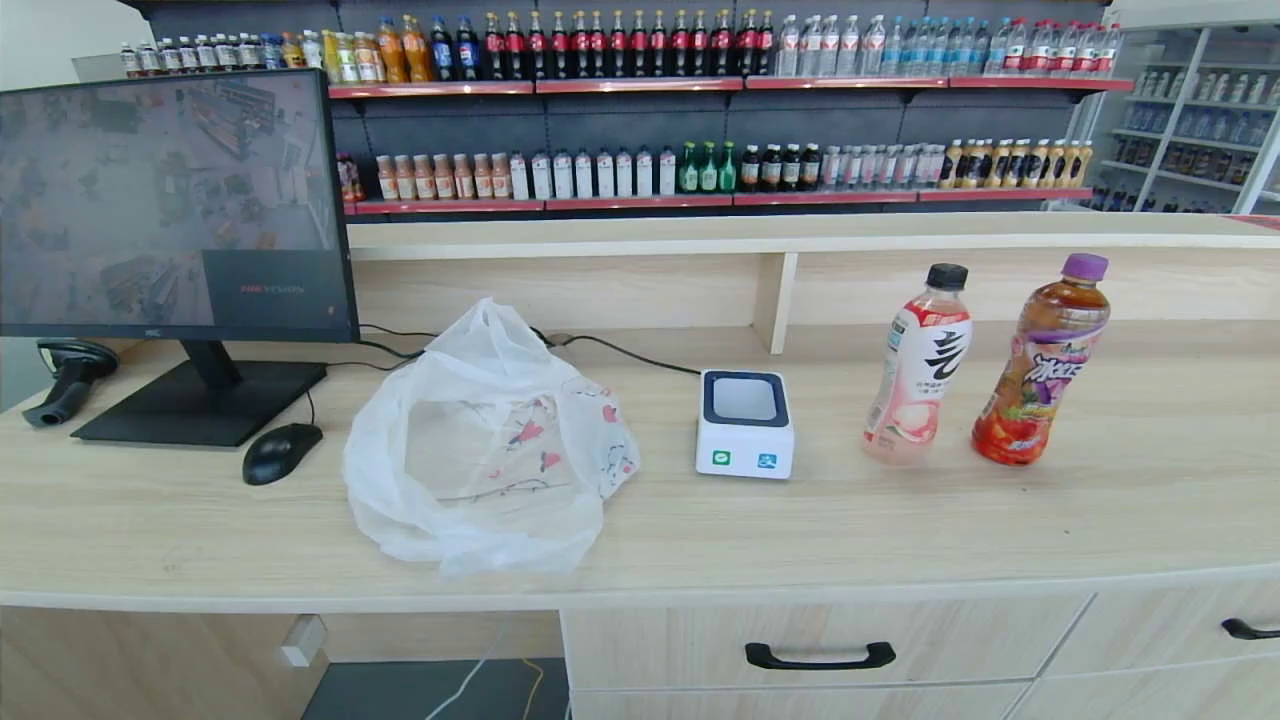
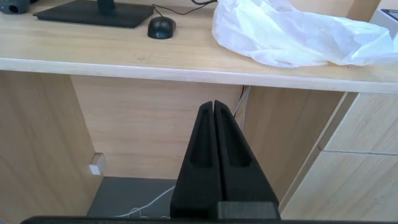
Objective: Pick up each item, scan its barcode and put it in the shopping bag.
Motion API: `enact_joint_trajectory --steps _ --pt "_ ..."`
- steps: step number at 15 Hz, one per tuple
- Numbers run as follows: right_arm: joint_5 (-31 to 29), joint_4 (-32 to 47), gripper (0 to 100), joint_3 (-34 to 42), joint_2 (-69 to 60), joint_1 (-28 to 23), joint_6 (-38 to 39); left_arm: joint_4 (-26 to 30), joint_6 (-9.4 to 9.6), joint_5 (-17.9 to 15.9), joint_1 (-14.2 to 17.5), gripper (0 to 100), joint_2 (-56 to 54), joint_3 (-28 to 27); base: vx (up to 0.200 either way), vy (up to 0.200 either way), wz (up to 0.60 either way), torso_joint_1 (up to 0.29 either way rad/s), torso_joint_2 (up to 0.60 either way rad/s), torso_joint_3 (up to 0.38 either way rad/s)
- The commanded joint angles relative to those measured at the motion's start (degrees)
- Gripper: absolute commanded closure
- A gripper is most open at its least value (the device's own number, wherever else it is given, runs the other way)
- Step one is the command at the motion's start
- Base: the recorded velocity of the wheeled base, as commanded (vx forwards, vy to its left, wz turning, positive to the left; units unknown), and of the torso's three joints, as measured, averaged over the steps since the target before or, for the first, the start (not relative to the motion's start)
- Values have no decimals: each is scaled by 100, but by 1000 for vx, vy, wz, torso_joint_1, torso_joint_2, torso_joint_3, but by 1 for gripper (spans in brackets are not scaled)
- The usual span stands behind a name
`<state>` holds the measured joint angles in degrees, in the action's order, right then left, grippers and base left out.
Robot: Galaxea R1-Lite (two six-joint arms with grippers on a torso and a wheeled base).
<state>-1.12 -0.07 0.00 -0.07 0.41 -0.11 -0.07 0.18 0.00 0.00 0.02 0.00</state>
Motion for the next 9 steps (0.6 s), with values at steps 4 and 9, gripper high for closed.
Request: enact_joint_trajectory --steps 4,9 --pt "51 -1 0 0 7 11 -33 -1 -1 0 0 100 -2 0 0 0 0 0 0 0" --pt "534 60 0 -729 368 99 64 -1 -1 0 0 100 -2 0 0 0 0 0 0 0"
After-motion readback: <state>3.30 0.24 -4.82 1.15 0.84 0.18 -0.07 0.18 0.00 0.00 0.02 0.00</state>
